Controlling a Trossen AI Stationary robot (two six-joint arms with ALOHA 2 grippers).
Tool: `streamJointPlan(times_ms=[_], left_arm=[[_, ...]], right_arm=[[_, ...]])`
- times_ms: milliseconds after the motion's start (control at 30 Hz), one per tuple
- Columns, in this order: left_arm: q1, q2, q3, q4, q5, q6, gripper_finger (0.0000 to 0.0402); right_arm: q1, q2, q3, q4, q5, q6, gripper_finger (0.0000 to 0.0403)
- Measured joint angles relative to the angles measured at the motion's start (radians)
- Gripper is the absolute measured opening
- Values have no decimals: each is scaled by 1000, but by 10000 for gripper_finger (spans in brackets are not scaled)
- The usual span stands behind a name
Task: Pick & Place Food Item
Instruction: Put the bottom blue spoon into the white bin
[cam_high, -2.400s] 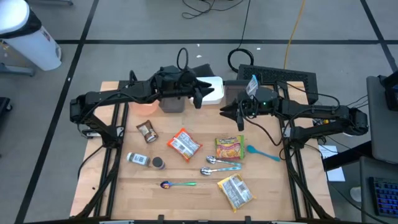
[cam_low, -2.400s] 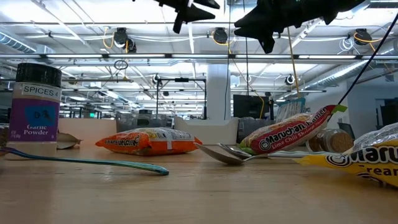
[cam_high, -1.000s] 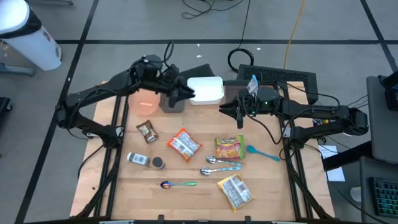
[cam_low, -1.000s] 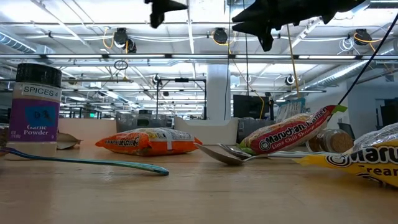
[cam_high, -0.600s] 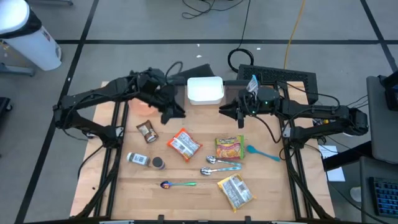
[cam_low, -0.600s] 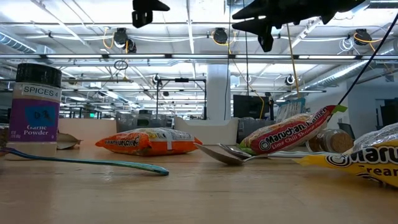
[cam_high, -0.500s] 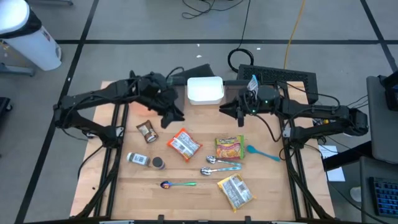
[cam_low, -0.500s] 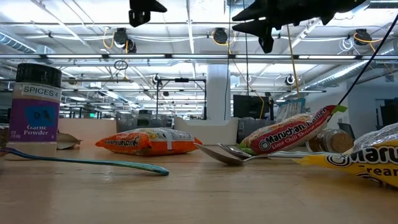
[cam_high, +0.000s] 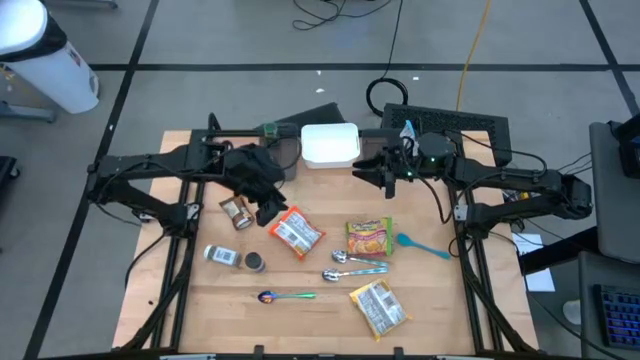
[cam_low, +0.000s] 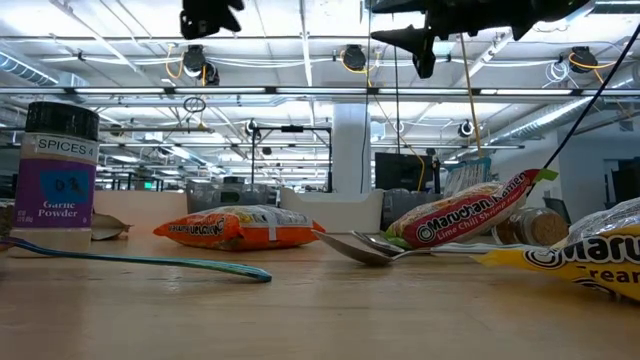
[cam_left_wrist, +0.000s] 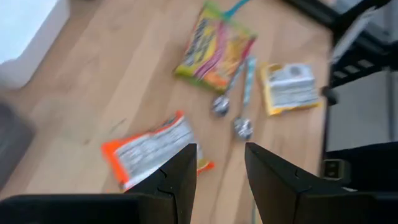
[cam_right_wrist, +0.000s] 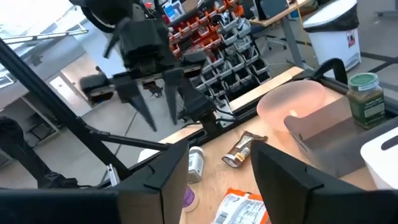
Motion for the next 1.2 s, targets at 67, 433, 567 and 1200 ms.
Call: streamJointPlan(times_ms=[67, 433, 567, 1200], left_arm=[[-7, -15, 0, -44, -23, -16, 145], [-72, -97, -3, -252, -172, -186, 145], [-108, -163, -31, -295, -238, -323, 145], [-311, -395, -521, 14, -176, -737, 145]], right_arm=[[1, 0, 0, -9, -1, 2, 173], [1, 0, 0, -31, -30, -6, 171], [1, 0, 0, -40, -32, -25, 170], [1, 0, 0, -70, -50, -45, 165]])
